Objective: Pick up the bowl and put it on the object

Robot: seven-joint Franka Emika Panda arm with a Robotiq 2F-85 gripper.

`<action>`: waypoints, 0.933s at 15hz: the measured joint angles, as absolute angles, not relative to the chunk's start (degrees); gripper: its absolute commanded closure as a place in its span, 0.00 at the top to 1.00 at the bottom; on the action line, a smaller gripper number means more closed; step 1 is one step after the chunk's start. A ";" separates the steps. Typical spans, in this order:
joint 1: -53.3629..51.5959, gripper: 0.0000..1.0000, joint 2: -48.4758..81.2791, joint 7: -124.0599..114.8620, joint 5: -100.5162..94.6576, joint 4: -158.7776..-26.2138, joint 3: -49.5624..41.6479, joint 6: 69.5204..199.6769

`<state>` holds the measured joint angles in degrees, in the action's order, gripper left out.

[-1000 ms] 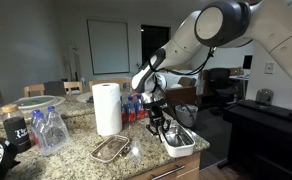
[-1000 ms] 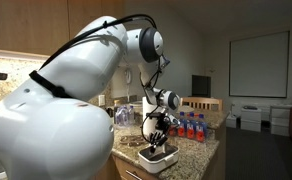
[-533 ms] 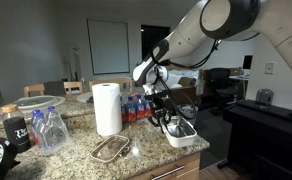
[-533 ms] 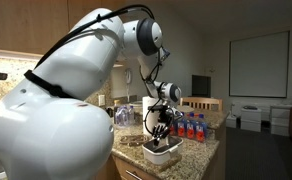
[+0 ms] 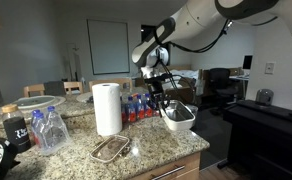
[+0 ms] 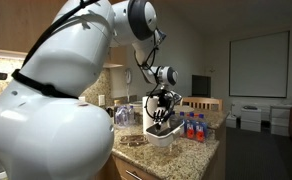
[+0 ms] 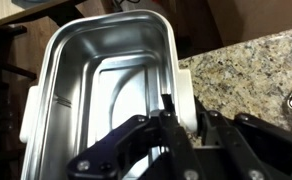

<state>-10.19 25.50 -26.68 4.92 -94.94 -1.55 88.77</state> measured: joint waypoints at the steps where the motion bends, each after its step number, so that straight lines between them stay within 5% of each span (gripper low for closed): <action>1: -10.46 0.05 24.09 -26.40 3.82 -95.09 -1.02 88.90; 14: -16.64 0.05 12.61 -19.22 -10.08 -95.01 8.72 93.64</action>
